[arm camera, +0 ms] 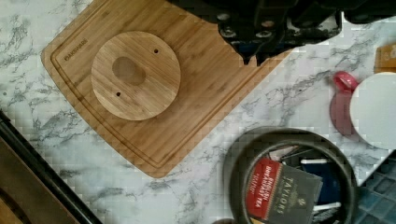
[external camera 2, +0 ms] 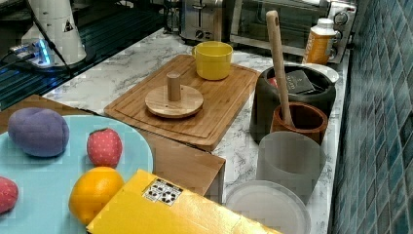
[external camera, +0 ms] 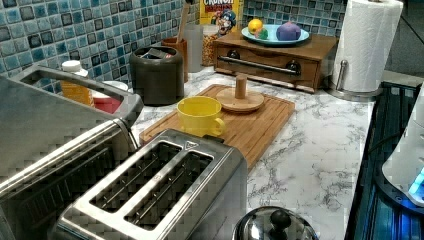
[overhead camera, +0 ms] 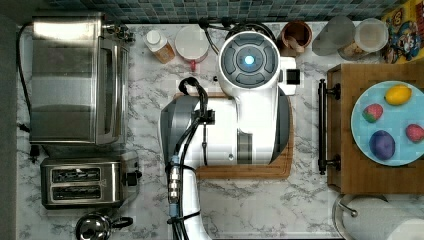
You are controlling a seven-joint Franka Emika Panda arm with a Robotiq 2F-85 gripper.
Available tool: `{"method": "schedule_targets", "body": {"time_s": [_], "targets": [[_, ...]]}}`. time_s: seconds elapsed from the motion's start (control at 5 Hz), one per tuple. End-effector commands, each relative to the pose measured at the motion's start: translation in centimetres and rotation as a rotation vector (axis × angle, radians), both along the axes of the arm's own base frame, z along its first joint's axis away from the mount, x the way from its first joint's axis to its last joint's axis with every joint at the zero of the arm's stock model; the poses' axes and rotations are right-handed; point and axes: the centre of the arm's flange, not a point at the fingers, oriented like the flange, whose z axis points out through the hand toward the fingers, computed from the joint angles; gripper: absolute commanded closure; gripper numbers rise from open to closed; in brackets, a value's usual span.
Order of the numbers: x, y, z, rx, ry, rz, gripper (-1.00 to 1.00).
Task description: Open the lid of the tea container.
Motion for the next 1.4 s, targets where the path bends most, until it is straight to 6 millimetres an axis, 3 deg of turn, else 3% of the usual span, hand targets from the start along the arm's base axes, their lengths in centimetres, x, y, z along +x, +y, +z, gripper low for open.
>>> {"method": "schedule_targets", "body": {"time_s": [0.2, 0.6, 1.4], "targets": [[-5.2, -6.8, -3.9, 0.031, 0.064, -0.126, -1.00], [-7.1, -8.7, -6.1, 0.038, 0.079, -0.173, -1.00], [-9.4, -9.6, -15.2, 0.074, 0.071, -0.160, -1.00]]}}
